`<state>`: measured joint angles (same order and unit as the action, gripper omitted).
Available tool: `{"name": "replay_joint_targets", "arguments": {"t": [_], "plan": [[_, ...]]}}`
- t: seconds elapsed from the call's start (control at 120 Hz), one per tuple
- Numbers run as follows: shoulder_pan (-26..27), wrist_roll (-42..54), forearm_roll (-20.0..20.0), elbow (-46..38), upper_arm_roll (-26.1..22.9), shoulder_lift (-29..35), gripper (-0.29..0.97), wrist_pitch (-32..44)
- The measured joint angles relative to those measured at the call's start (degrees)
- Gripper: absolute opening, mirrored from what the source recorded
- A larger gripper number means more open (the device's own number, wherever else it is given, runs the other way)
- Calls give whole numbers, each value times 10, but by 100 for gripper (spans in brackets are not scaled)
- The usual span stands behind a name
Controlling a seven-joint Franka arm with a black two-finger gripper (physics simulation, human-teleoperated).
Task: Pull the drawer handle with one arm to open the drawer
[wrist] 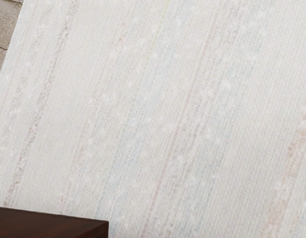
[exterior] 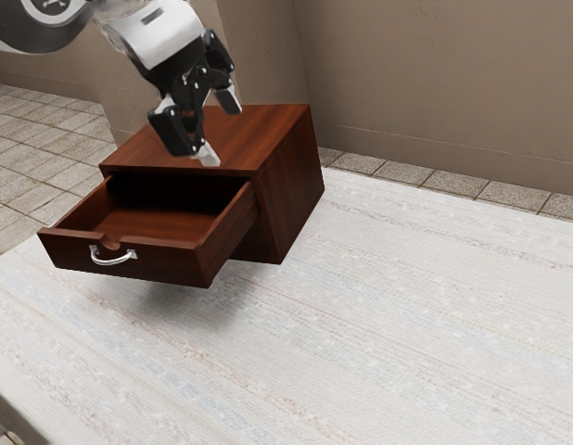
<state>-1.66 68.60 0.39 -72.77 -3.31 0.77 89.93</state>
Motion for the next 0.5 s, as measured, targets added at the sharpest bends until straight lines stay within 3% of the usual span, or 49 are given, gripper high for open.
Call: {"name": "replay_joint_targets", "arguments": {"t": [0.183,0.267,0.308,0.4,0.5], "plan": [[75,-139,-2,18,10,-3,66,-61],[108,-186,-8,10,24,-44,67,-74],[81,-206,-12,1,26,-71,67,-79],[-44,-247,-19,-7,28,-103,67,-86],[-65,-285,-25,-8,29,-109,68,-90]]}}
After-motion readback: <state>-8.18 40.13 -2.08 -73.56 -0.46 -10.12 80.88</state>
